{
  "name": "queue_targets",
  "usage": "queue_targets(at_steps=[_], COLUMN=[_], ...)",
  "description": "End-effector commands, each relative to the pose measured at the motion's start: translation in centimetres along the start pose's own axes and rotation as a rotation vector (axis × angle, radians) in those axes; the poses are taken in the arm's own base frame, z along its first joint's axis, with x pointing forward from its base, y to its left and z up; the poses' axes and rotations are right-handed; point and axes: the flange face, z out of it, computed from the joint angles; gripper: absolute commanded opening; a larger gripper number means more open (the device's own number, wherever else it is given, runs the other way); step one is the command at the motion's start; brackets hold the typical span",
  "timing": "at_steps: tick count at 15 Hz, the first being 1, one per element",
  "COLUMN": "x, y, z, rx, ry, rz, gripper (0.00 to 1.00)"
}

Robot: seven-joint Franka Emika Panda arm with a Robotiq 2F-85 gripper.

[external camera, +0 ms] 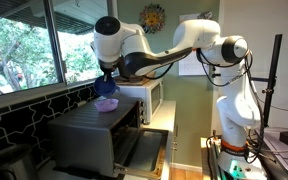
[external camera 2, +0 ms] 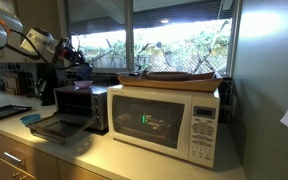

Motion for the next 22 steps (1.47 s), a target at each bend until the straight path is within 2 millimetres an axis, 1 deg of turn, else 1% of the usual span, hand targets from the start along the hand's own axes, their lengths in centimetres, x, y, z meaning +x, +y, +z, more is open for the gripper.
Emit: queue_targets(at_steps=[1,10,22], x=[-0.6,-0.8,-0.8], y=[-0.2,-1.0,-1.2], z=[-0.5,-0.7,-0.9], rx=[-0.035,-0.063,-0.079], ry=[0.035,0.051,0.062], rz=[-0.039,-0.065,-0.076], gripper=[0.01,0.01,0.01])
